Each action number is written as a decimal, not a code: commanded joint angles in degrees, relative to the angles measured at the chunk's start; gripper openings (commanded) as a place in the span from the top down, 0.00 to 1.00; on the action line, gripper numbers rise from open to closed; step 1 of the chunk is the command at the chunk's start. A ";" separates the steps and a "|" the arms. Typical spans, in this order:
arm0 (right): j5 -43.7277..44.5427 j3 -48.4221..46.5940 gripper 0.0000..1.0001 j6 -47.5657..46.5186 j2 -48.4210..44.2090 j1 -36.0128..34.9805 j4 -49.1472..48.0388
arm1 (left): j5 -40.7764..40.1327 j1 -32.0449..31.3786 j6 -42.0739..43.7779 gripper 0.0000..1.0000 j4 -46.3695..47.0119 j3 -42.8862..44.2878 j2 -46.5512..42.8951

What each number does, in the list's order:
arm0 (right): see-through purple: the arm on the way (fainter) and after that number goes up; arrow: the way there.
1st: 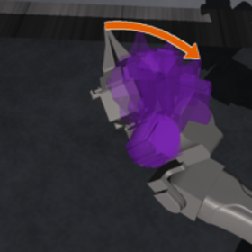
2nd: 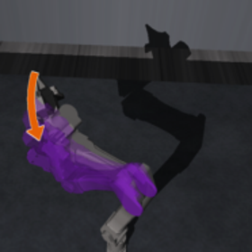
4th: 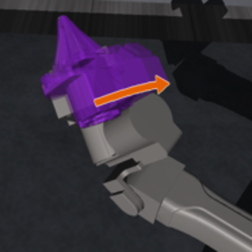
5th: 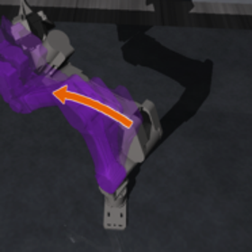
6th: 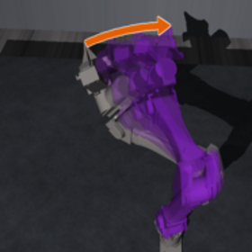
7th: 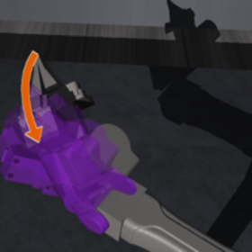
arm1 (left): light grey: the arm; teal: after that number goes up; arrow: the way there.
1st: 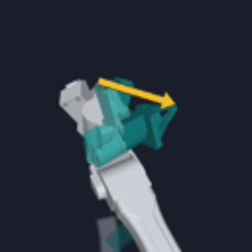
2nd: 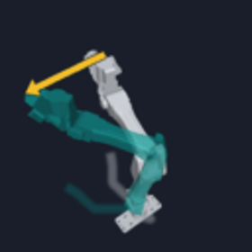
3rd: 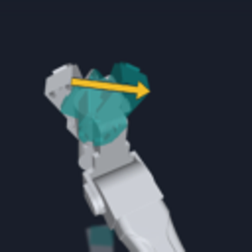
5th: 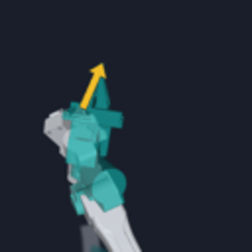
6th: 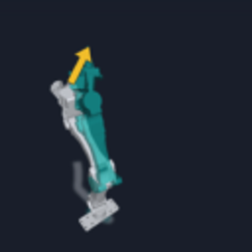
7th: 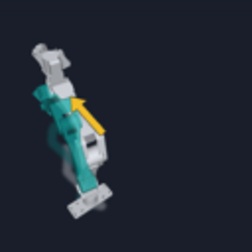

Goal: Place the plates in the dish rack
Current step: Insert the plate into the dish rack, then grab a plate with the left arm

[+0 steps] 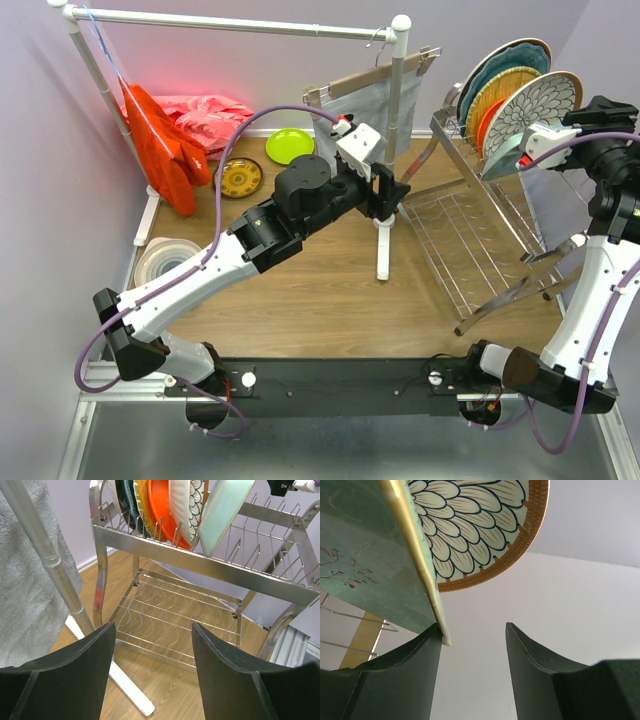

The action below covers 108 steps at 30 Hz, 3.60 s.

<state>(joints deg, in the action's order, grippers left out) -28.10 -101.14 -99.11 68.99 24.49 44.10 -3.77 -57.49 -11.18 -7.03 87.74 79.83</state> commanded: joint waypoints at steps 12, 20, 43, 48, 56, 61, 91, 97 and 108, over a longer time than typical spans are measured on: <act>-0.56 0.07 0.38 5.15 0.62 0.38 -8.32 | 1.66 0.01 -1.04 0.29 0.79 1.11 0.32; 1.81 2.79 0.38 4.45 -1.23 0.38 -8.24 | 1.92 0.01 -0.78 0.29 1.05 0.50 0.06; -2.75 7.72 0.38 9.46 -9.13 0.38 -7.27 | 2.45 0.01 -0.86 0.29 2.28 -1.09 -1.08; -3.02 6.84 0.38 11.22 -9.58 0.38 -5.52 | 2.63 0.01 -0.60 0.29 2.46 -0.82 -0.82; -3.63 6.58 0.38 12.89 -10.54 0.38 0.72 | 3.24 0.01 0.19 0.29 2.55 -0.12 -0.03; -5.47 5.17 0.38 13.59 -10.81 0.38 5.99 | 3.51 0.01 0.54 0.29 2.90 0.23 0.59; -52.21 -17.86 0.16 45.28 -11.51 2.31 34.31 | -5.10 0.45 -2.43 0.29 0.70 -14.26 -14.68; -65.31 -9.35 0.15 72.06 -12.39 4.25 14.74 | -10.20 2.29 -7.45 0.29 0.09 -20.94 -19.18; -65.86 1.75 0.14 94.70 -12.66 4.16 -20.31 | -19.07 4.32 -13.07 0.29 -3.43 -25.51 -20.86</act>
<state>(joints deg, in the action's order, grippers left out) -83.64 -99.31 -17.37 56.14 28.25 43.20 -16.05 -53.89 -20.84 -8.73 63.46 60.84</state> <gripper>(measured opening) 0.855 0.709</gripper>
